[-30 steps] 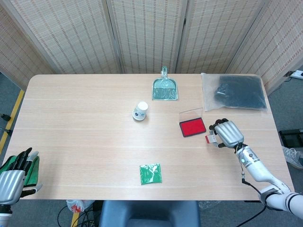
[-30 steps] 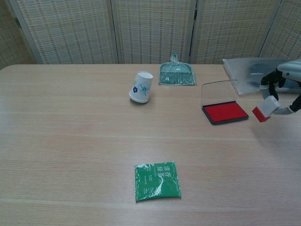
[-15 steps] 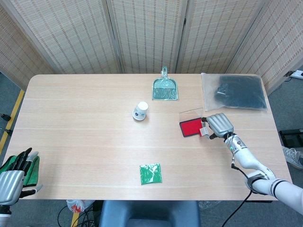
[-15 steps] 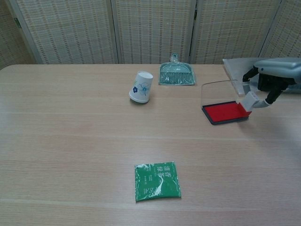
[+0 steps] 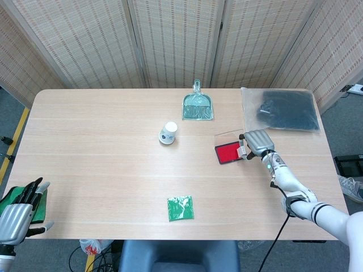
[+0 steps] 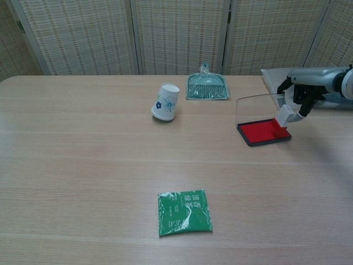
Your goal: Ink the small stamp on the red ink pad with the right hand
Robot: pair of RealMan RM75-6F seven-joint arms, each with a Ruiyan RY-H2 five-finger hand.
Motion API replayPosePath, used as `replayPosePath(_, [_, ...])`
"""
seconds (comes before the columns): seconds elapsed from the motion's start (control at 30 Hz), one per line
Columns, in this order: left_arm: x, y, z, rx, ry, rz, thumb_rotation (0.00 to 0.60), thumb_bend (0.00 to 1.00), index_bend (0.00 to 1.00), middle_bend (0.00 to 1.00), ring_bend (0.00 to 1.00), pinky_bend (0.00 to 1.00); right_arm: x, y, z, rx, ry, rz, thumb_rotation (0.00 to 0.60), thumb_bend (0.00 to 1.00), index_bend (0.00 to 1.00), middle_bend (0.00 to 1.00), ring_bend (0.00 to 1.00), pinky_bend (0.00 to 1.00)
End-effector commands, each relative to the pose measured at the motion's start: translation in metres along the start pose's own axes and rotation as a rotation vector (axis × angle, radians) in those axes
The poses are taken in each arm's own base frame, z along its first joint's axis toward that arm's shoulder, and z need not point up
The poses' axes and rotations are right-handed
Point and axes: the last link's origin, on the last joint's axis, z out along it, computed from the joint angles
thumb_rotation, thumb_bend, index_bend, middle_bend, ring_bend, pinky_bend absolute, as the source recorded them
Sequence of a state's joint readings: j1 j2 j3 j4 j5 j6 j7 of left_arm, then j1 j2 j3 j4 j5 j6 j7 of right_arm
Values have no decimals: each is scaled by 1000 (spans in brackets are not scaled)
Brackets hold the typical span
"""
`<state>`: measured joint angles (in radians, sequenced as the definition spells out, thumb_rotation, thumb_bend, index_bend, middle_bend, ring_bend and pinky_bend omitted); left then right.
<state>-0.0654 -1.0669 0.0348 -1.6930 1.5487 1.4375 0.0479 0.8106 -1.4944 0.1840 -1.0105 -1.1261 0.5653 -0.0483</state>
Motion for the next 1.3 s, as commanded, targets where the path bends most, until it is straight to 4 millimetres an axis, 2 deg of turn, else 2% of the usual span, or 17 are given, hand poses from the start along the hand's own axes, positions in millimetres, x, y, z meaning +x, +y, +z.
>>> replayPosePath(0.03, [2, -3, 1, 7, 3, -12, 600, 175, 93, 0, 0, 259, 2, -10, 11, -4, -7, -7, 600, 297, 932, 1000, 852, 797])
replayPosePath(0.23, [6, -4, -2, 3, 8, -22, 600, 175, 94, 0, 0, 259, 0, -18, 20, -20, -5, -24, 600, 297, 932, 1000, 852, 797])
replayPosePath(1.03, [8, 0, -2, -22, 21, -30, 600, 175, 94, 0, 0, 259, -19, -22, 37, -65, -42, -66, 600, 297, 933, 1000, 852, 797])
replayPosePath(1.3, [7, 0, -1, -27, 30, -28, 600, 175, 93, 0, 0, 259, -7, -18, 28, -47, 2, -49, 600, 297, 933, 1000, 852, 797])
